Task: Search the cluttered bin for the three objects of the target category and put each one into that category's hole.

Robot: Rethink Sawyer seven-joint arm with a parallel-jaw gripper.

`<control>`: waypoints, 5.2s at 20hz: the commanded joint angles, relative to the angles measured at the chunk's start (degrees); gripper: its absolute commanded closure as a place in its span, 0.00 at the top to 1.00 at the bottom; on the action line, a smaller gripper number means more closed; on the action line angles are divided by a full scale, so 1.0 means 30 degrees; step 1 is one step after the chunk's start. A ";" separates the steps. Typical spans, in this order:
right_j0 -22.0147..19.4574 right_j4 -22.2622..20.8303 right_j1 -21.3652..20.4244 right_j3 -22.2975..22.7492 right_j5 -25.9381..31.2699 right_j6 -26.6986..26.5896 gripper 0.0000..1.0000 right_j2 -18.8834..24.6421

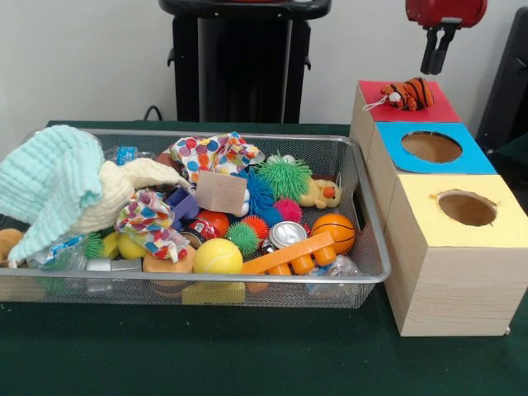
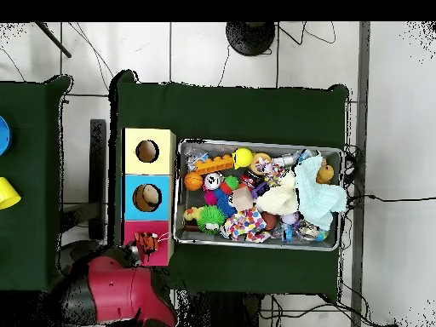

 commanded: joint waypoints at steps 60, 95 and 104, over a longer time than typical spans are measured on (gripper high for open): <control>-0.3273 -0.1263 0.3893 0.0584 -0.5331 0.2577 0.00 0.3280; -0.3356 -0.1322 -0.0144 0.0236 0.0660 0.2234 0.00 0.3027; -0.4063 -0.0816 -0.0428 0.0222 0.1053 0.2013 0.00 0.3774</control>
